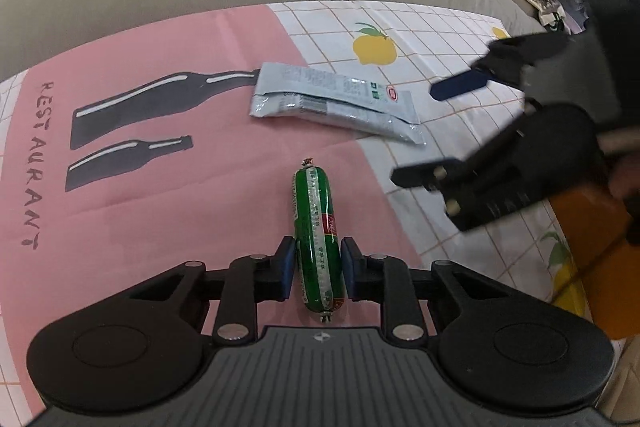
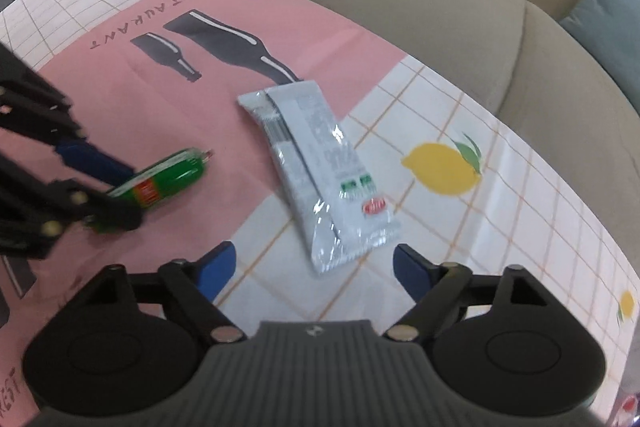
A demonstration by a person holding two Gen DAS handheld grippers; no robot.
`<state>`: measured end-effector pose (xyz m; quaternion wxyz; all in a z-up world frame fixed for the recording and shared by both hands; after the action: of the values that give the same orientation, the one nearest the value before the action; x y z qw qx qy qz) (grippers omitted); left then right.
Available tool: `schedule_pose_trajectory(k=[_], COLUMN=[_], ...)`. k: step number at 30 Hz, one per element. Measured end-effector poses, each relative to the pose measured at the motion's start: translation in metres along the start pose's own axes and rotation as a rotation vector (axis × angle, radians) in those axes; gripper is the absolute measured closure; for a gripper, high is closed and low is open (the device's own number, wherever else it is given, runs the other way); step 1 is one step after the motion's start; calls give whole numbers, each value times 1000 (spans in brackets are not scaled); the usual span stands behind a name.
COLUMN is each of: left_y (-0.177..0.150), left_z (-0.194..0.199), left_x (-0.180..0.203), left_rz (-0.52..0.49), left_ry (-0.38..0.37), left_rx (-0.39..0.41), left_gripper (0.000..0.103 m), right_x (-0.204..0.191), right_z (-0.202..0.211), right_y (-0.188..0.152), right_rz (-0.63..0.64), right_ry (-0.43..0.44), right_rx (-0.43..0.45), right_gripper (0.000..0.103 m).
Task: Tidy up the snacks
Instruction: 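Grasp the green sausage snack with left tool while right tool grasps white-silver bar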
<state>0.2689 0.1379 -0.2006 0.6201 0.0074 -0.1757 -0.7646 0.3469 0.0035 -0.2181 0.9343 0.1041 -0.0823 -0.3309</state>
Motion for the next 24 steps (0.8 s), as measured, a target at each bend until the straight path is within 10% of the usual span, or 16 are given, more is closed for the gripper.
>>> schedule_pose_trajectory(k=[14, 19, 24], left_y=[-4, -3, -10], left_z=[2, 3, 6], left_x=[-10, -8, -9], left_rz=[26, 83, 160], left_ry=[-35, -14, 8], left_rx=[-7, -9, -20], left_gripper=[77, 78, 78], right_x=[15, 0, -19], right_z=[-26, -12, -4], right_y=[24, 18, 6], right_rz=[-84, -62, -75], right_ry=[113, 115, 104], right_rx=[18, 48, 24], right_gripper=[4, 40, 46])
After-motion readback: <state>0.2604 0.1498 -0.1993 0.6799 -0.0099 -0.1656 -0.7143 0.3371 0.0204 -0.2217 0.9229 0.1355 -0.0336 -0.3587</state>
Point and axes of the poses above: each gripper's, at about its wrist camera, not at the fingertips, and z roughly against the way its jaws point, x to its right, y to its top, the point moved 5 cm from there along -z, roughly the way its jaws point, and after that the axes turned 12 degrees about -x, right-handed, at the moved point
